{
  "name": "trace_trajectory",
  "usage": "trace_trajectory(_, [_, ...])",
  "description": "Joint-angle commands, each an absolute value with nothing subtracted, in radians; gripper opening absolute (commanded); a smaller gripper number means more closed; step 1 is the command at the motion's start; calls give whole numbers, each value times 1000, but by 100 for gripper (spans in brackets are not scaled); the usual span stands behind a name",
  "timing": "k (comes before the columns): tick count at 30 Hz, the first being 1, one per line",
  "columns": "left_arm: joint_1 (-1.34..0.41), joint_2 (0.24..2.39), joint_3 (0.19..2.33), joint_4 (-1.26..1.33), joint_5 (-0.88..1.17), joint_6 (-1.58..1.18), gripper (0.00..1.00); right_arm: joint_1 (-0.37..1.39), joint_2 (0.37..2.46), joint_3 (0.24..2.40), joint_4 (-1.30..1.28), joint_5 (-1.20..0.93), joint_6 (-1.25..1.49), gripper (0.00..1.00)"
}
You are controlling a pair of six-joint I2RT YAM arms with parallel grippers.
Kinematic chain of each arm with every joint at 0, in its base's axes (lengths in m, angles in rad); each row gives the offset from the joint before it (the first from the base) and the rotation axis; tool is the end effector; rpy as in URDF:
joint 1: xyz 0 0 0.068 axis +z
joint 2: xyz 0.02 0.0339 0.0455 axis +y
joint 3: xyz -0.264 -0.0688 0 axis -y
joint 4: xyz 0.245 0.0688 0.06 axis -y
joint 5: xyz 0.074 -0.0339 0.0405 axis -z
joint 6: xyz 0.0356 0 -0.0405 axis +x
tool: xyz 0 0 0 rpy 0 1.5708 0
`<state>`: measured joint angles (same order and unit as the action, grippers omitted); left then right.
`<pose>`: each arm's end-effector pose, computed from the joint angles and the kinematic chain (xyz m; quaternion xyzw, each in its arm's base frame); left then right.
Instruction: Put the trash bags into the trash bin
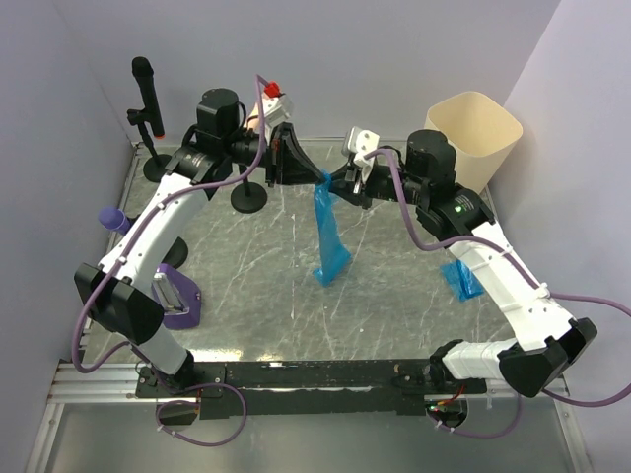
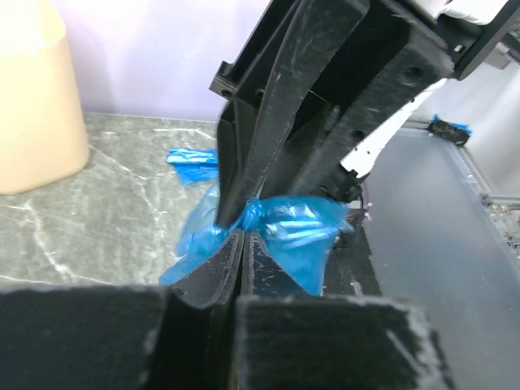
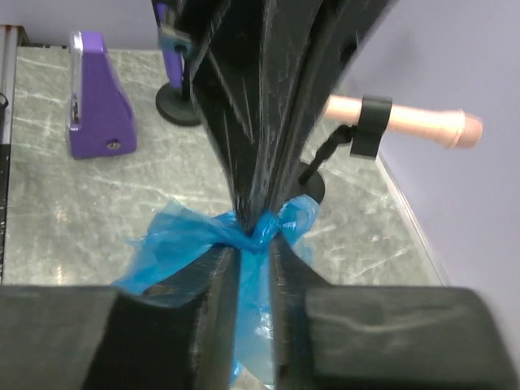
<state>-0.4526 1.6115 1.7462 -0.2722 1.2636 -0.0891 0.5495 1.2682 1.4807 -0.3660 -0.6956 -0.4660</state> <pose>0.2994 -0.1833 0.4580 0.4915 0.5283 -0.5709 0.3916 0.2169 0.1596 0.4603 -0.5409 0.5159 0.2841 0.6005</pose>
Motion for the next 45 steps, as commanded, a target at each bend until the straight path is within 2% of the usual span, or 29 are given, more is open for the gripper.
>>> trace_trajectory(1, [-449,1602,1789,-307,1290,-51,1,552,1253,1519,-357,-699,-498,15])
trace_trajectory(5, [-442,1600,1796,-336,1285,-25,1,552,1227,1490,-371,-683,-512,3])
trace_trajectory(7, [-437,1600,1802,-356,1287,-12,1,546,1212,1473,-373,-667,-512,0])
trace_trajectory(21, [-433,1597,1790,-330,1290,8,1,509,1160,1402,-370,-656,-482,0])
trace_trajectory(24, [-433,1601,1775,-281,1307,-54,18,509,1172,1407,-347,-669,-454,0])
trace_trajectory(27, [-439,1621,1782,-273,1313,-74,29,509,1196,1423,-315,-657,-408,0])
trace_trajectory(29, [-443,1632,1789,-272,1313,-75,31,509,1212,1442,-289,-655,-370,2])
trace_trajectory(31, [-449,1637,1790,-258,1312,-78,30,509,1235,1459,-264,-647,-315,5])
trace_trajectory(35, [-463,1643,1795,-242,1270,-75,20,509,1261,1483,-232,-653,-230,8])
trace_trajectory(36, [-466,1643,1798,-248,1261,-66,20,509,1262,1485,-227,-658,-212,12])
trace_trajectory(38, [-469,1643,1798,-267,1249,-37,18,509,1269,1485,-215,-673,-177,32])
trace_trajectory(39, [-471,1640,1796,-271,1247,-29,17,509,1269,1483,-209,-676,-161,38])
trace_trajectory(40, [-469,1640,1796,-272,1247,-26,14,509,1269,1480,-207,-680,-155,39])
trace_trajectory(43, [-471,1634,1796,-279,1243,-12,4,508,1267,1471,-221,-690,-164,32])
trace_trajectory(45, [-469,1631,1796,-290,1241,-12,1,505,1264,1465,-236,-735,-190,13])
